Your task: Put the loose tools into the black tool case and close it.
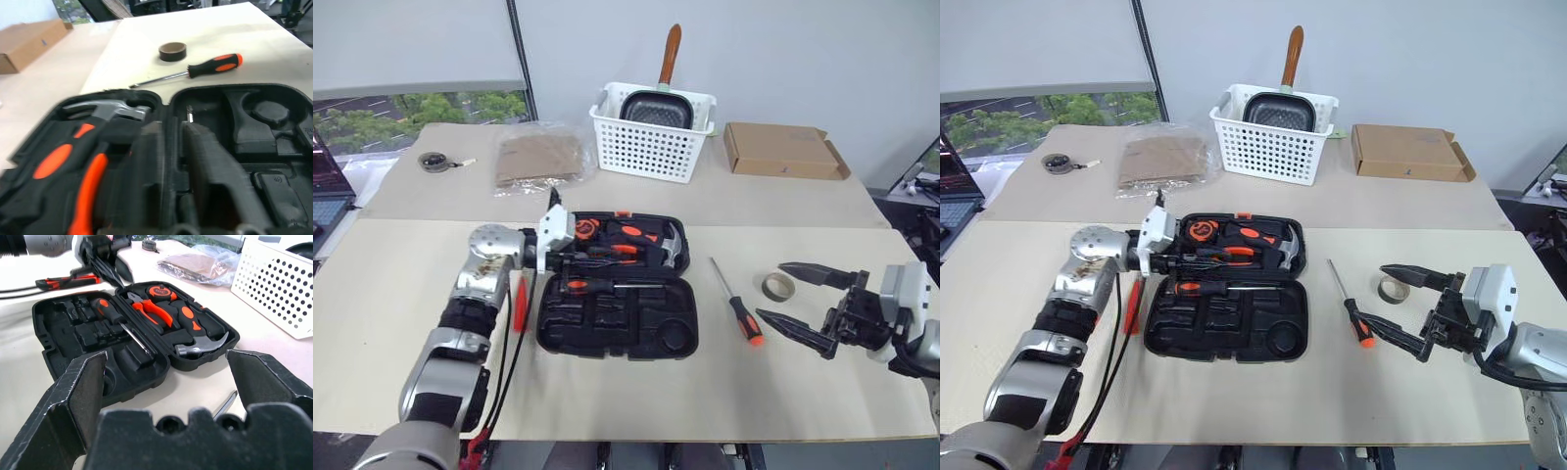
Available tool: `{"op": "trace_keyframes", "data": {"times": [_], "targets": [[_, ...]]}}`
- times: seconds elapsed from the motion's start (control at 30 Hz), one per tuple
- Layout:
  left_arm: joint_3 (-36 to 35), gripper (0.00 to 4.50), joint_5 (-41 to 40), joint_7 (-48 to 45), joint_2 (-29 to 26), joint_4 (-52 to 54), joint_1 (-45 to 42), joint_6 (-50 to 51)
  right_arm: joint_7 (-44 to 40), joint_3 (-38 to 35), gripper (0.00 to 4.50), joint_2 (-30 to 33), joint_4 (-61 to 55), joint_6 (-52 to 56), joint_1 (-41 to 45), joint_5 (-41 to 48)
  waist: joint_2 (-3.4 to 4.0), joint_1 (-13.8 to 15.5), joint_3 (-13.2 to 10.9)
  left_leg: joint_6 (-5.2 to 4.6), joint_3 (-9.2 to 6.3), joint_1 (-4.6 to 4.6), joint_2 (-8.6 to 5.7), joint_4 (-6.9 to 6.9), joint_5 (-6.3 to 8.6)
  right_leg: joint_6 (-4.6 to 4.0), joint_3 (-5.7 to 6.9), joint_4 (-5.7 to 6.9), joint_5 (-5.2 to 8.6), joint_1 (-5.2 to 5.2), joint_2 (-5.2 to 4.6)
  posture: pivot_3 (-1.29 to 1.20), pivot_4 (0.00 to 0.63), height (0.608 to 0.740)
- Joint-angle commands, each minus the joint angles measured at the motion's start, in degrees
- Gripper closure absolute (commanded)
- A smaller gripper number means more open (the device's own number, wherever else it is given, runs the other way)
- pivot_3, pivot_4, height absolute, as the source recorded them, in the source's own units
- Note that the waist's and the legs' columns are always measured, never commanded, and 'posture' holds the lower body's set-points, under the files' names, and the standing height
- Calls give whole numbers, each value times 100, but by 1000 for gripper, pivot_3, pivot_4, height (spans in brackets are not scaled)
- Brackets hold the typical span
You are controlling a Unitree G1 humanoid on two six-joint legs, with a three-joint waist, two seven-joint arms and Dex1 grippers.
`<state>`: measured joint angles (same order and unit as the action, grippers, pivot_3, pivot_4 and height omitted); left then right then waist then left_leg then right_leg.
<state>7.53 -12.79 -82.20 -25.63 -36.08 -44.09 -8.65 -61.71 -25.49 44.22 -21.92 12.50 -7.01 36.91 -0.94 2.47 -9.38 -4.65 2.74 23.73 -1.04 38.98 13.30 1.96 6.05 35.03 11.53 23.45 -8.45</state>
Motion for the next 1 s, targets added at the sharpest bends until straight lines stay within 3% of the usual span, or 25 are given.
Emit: {"op": "trace_keyframes", "data": {"times": [0.03, 0.5, 0.7, 0.9, 0.93, 1.0], "targets": [[181, 4437, 346, 76, 76, -377, -73, -345, 1, -156, 0, 122, -68, 6, 104, 105, 0, 0, 0, 0, 0, 0, 0, 0, 0, -1, 1, 0, 0, 0, 0, 0, 150, 700], [760, 4437, 1285, 380, 197, -1373, -96, -1192, -107, -411, 0, 120, -51, -114, -255, -1, 18, 2, 16, -1, 0, -45, 5, 0, 4, 25, -3, 1, 11, -38, -6, 0, 150, 700], [335, 4437, 908, 664, 387, -1433, -286, -1061, 312, -183, 0, 110, -213, 132, -457, -353, 45, 49, 35, 41, 0, -47, 3, 8, 27, 46, -5, 0, -2, -37, -8, 0, 150, 700], [-452, 4437, -540, 42, 148, 294, -143, 416, 1530, 618, 0, -6, -491, 1049, -470, -1107, 39, 2, 31, 32, 0, 6, 2, 21, 20, 55, -8, -2, -18, 2, -7, 0, 150, 700], [-511, 4437, -693, -24, 42, 640, -85, 686, 1661, 739, 0, 2, -555, 1204, -453, -1180, 40, -10, 32, -11, 1, 11, 1, 22, -6, 51, -10, -2, -20, 6, -7, 0, 150, 700], [-587, 3918, -1167, -333, -359, 1616, 151, 1481, 2182, 1122, 0, -7, -494, 1609, -203, -1618, 41, -65, 32, -12, 1, 18, 3, 20, -5, 28, -16, -2, -33, 20, -1, 0, 150, 700]]}}
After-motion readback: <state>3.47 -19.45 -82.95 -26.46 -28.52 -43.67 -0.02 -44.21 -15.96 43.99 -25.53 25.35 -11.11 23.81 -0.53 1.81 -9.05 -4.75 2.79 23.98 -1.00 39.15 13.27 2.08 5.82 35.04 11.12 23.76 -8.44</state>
